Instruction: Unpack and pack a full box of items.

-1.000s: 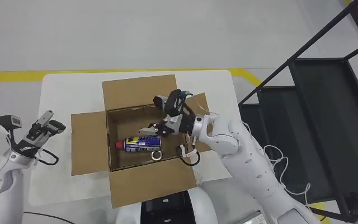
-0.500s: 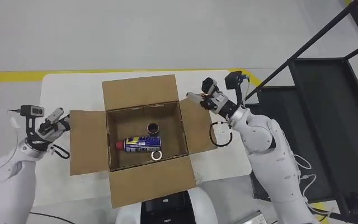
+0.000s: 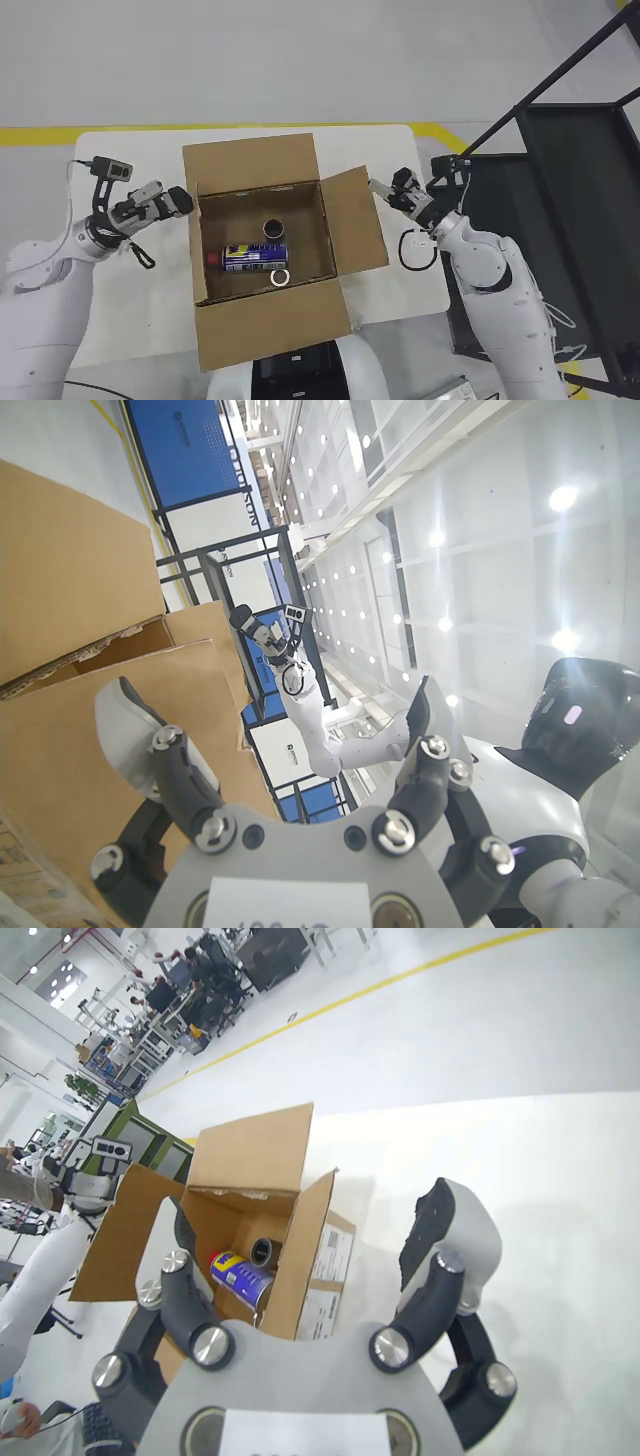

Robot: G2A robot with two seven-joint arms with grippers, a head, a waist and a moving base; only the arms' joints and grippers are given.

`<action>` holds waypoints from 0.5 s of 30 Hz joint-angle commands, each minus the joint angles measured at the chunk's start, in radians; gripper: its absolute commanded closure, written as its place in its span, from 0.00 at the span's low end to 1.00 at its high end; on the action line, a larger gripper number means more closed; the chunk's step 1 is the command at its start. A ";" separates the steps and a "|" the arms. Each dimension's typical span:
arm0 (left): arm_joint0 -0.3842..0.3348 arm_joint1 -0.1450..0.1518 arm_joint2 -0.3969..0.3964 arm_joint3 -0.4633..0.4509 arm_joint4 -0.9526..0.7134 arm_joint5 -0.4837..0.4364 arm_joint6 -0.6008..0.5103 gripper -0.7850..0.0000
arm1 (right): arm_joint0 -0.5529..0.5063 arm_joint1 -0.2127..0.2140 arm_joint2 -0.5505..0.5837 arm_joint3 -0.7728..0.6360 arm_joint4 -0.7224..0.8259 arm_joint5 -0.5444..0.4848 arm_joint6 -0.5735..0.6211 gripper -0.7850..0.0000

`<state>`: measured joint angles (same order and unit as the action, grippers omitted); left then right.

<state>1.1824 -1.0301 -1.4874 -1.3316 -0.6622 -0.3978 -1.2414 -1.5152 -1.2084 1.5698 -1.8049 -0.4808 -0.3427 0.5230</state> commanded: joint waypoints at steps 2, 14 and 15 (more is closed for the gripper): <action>-0.029 -0.007 0.052 0.025 0.030 0.004 0.011 0.00 | -0.025 0.003 -0.017 -0.019 0.083 -0.052 0.062 0.00; -0.048 -0.008 0.096 0.034 0.181 -0.012 0.078 0.00 | 0.041 -0.001 -0.227 -0.054 0.208 -0.146 0.197 0.00; -0.046 -0.007 0.094 0.031 0.194 -0.011 0.085 0.00 | 0.059 -0.003 -0.252 -0.040 0.185 -0.130 0.206 0.00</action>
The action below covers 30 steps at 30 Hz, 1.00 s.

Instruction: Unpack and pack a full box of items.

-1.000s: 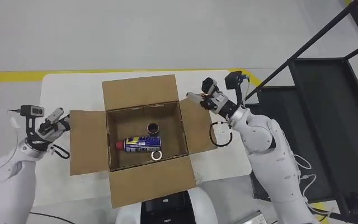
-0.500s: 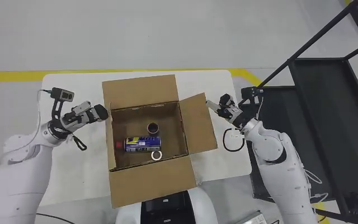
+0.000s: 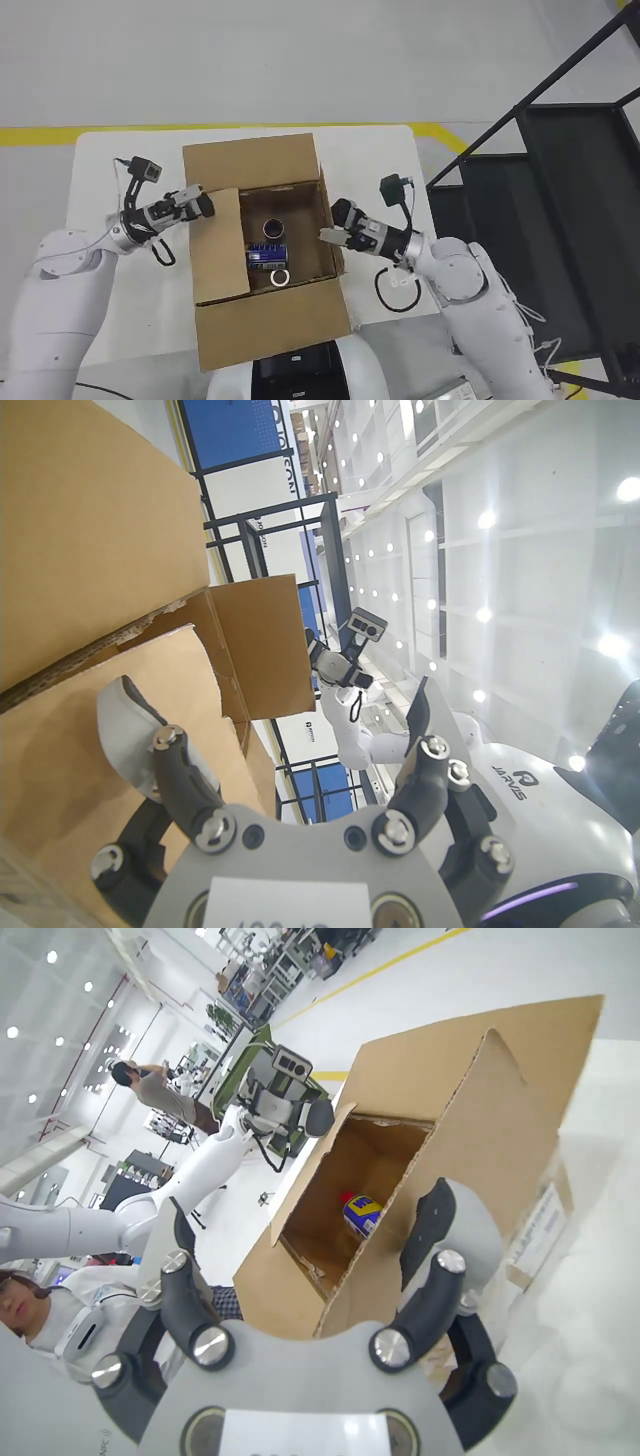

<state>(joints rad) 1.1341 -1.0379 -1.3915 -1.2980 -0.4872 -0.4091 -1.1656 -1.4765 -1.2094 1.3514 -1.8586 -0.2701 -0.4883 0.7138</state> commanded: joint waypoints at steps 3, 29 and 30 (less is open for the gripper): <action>0.005 0.005 -0.004 -0.014 0.073 -0.004 0.024 0.00 | 0.068 -0.009 -0.119 0.051 -0.102 0.071 0.023 0.00; 0.036 0.025 -0.058 -0.098 0.086 -0.037 0.093 0.00 | 0.050 0.035 -0.008 0.013 -0.149 0.054 0.119 0.00; 0.043 0.027 -0.071 -0.104 0.078 -0.044 0.095 0.00 | 0.029 0.041 0.023 -0.005 -0.131 0.037 0.142 0.00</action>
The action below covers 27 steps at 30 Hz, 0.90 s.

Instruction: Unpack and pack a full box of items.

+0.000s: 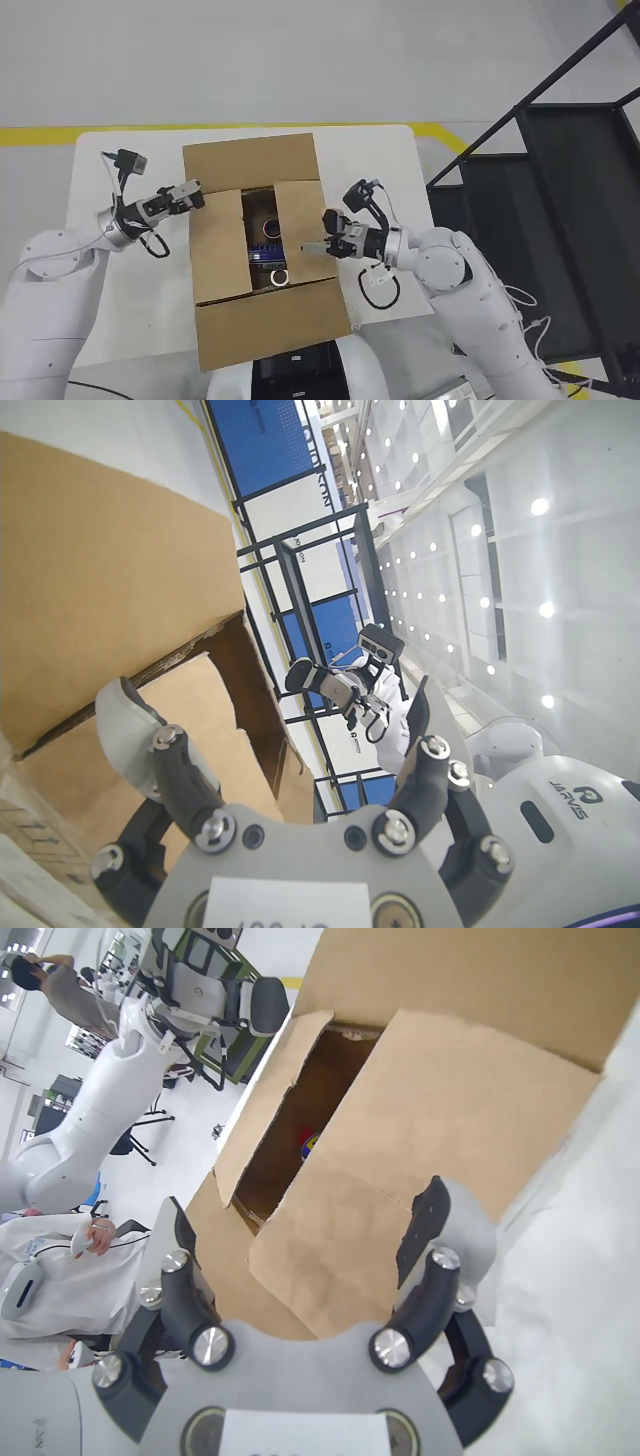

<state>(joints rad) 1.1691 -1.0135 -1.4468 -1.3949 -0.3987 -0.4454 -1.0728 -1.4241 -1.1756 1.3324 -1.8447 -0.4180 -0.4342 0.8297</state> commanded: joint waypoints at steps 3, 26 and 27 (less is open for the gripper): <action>0.023 0.008 -0.054 -0.012 -0.028 -0.027 0.014 0.00 | -0.092 0.028 0.141 -0.041 0.054 -0.057 0.114 0.00; -0.154 0.003 -0.043 0.335 0.058 -0.093 0.166 0.00 | -0.289 0.078 0.050 0.054 0.321 -0.200 0.356 0.00; -0.154 0.003 -0.043 0.335 0.058 -0.093 0.166 0.00 | -0.284 0.078 0.042 0.059 0.339 -0.202 0.353 0.00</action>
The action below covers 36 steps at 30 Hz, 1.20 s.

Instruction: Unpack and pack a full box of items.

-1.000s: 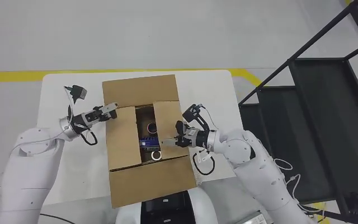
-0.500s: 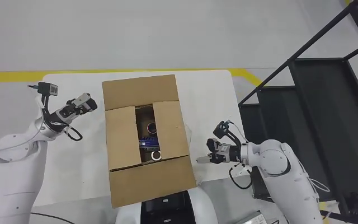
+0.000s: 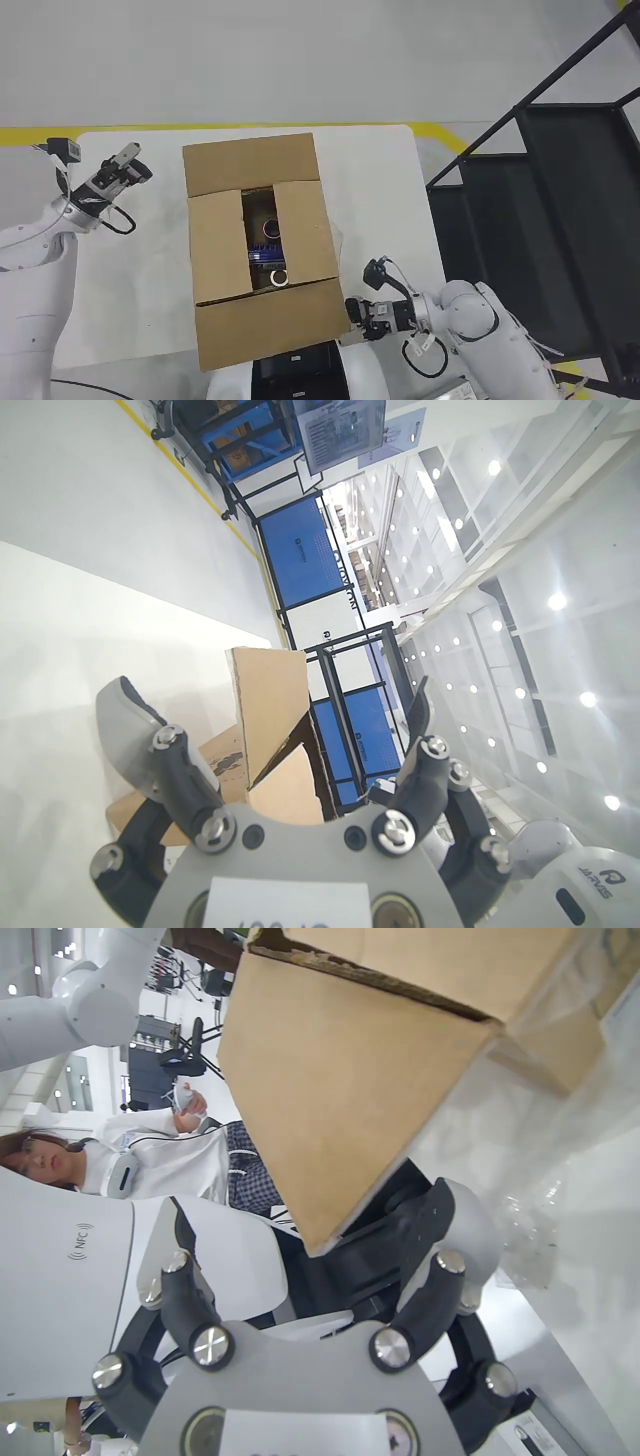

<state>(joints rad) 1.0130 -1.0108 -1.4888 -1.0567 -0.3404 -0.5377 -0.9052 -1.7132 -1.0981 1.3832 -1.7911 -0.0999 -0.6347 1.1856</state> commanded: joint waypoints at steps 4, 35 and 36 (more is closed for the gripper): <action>0.002 0.000 -0.001 -0.003 0.000 -0.001 -0.002 0.00 | 0.028 0.003 -0.032 0.026 0.121 -0.014 -0.021 0.00; -0.282 -0.116 0.244 0.404 -0.141 -0.226 -0.025 0.00 | 0.260 -0.010 -0.194 0.014 0.091 0.003 -0.315 0.00; -0.283 -0.117 0.240 0.404 -0.169 -0.238 -0.058 0.00 | 0.262 -0.010 -0.197 0.016 0.094 0.002 -0.317 0.00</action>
<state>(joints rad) 0.7323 -1.1283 -1.2446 -0.6545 -0.4842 -0.7595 -0.9084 -1.4532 -1.1079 1.1895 -1.7775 -0.0089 -0.6323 0.8700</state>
